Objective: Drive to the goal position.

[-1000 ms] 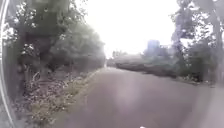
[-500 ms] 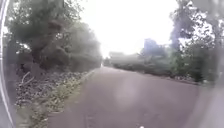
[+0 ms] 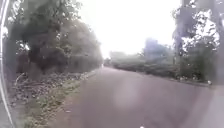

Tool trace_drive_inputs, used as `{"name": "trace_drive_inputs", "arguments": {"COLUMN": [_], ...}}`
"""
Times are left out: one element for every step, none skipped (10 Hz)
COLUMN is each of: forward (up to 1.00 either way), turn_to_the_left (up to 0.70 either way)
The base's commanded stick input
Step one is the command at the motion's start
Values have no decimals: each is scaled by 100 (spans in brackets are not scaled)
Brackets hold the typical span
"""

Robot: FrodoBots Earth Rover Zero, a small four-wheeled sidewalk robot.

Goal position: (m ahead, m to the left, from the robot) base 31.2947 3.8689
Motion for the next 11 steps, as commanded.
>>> {"name": "trace_drive_inputs", "arguments": {"forward": [70, 70, 70, 70, 70, 70, 70, 70, 70, 70, 70], "turn_to_the_left": [1, 1, 1, 1, 1, 1, 1, 1, 19, 36, 31]}}
